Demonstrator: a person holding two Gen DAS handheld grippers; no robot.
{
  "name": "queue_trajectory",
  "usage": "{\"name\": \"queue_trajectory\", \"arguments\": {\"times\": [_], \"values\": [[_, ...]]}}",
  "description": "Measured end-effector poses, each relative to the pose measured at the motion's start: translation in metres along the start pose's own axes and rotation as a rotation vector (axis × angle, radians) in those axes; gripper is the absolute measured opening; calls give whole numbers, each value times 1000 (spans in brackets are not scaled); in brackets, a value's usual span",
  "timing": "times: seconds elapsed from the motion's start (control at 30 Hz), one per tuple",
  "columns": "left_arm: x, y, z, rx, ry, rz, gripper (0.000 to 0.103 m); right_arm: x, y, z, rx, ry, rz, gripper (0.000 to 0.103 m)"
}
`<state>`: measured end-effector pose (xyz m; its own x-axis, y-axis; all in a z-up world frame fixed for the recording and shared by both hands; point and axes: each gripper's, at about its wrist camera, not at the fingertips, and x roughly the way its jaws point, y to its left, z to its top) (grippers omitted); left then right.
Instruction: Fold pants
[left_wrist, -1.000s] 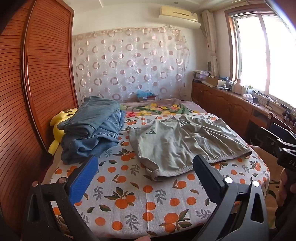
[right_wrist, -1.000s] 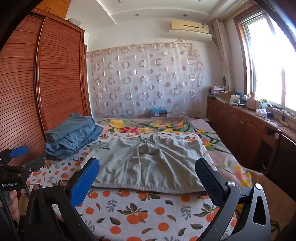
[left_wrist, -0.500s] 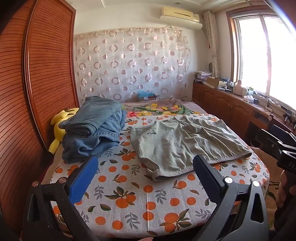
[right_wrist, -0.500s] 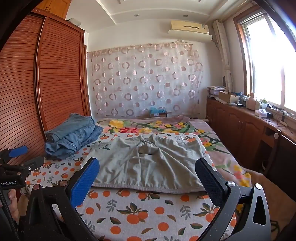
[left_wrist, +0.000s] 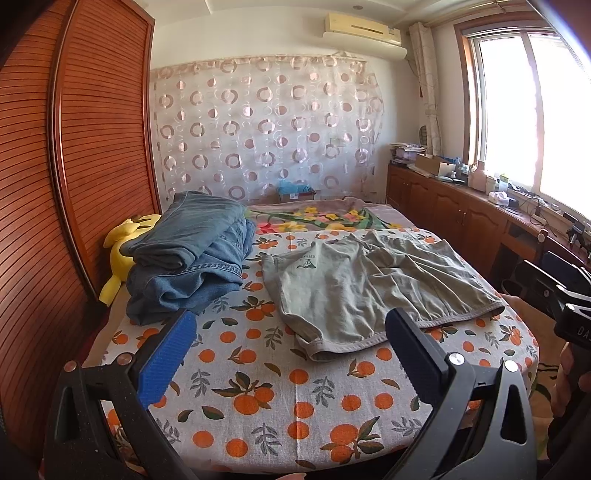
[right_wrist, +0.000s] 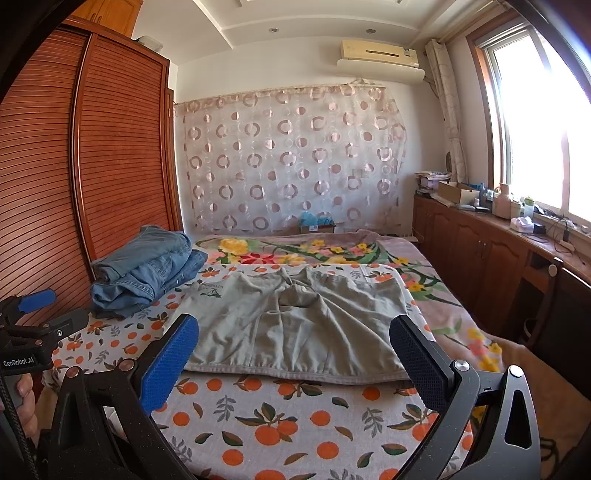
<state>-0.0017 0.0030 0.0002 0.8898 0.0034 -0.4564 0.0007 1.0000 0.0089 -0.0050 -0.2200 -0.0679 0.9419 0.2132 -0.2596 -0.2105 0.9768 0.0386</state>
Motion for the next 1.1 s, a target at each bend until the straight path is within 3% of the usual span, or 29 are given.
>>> {"name": "queue_trajectory", "arguments": {"times": [1.1], "values": [[-6, 5, 12, -8, -14, 6, 102, -1, 0, -1, -1, -5, 1, 103]]}}
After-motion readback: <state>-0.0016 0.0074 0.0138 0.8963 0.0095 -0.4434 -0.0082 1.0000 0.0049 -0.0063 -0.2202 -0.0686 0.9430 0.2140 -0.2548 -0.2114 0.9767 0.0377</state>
